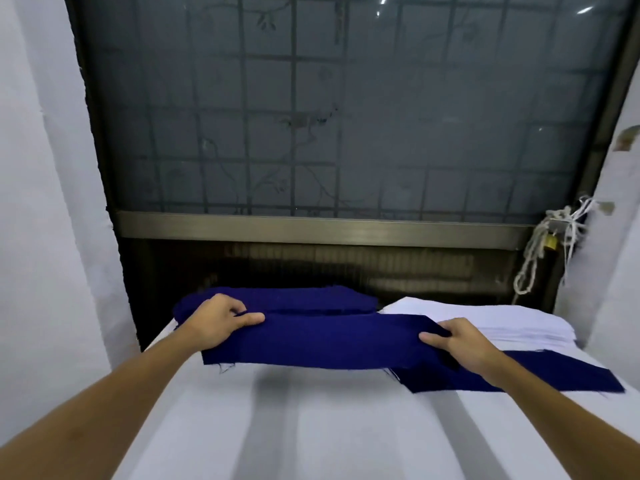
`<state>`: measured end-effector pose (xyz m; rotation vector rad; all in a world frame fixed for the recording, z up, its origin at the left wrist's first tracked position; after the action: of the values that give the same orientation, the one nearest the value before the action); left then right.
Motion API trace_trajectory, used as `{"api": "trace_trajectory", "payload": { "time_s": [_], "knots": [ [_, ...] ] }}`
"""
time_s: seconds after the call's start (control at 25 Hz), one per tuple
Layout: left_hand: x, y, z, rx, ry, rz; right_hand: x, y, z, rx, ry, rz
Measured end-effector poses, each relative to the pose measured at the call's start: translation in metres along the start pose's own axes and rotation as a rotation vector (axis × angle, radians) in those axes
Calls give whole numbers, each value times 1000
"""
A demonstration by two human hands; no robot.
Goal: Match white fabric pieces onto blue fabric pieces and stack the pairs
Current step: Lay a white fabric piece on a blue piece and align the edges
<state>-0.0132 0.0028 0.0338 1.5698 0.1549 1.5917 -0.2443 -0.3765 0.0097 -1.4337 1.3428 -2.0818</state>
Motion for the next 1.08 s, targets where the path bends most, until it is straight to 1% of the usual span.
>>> {"api": "trace_trajectory", "payload": {
  "time_s": [0.12, 0.2, 0.36, 0.48, 0.52, 0.6, 0.68, 0.84, 1.08],
  "knots": [
    [-36, -15, -29, 77, -90, -193, 5, 31, -31, -37, -3, -6],
    [-59, -22, -48, 89, -116, -204, 8, 53, -48, -65, -13, -34],
    [-87, -33, -66, 127, 24, 63, 12, 93, -69, -98, 6, -141],
    [-104, -35, -84, 141, 42, 82, 17, 114, -79, -85, 119, -273],
    [-108, -36, -91, 146, 80, 92, 19, 118, -82, -67, 181, -322],
    [-110, -39, -105, 148, 209, 123, 21, 124, -89, -27, 288, -401],
    [-110, -39, -112, 143, 273, 133, 20, 125, -92, -4, 335, -424],
    [-110, -37, -111, 166, 285, 132, 21, 124, -94, 3, 373, -422],
    [-109, -39, -110, 203, 311, 120, 23, 122, -96, 34, 383, -441]
  ]
}}
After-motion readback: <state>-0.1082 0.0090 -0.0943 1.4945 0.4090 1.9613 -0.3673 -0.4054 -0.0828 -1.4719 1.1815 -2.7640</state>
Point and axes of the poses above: each hand's wrist, its own z-axis towards the middle knuckle, its own x-axis out of the back of the hand, y = z × x, the point moved 5 cm from there along z, towards the middle knuckle, and after that the axes turned 6 degrees about y, right-handed, at the moved point
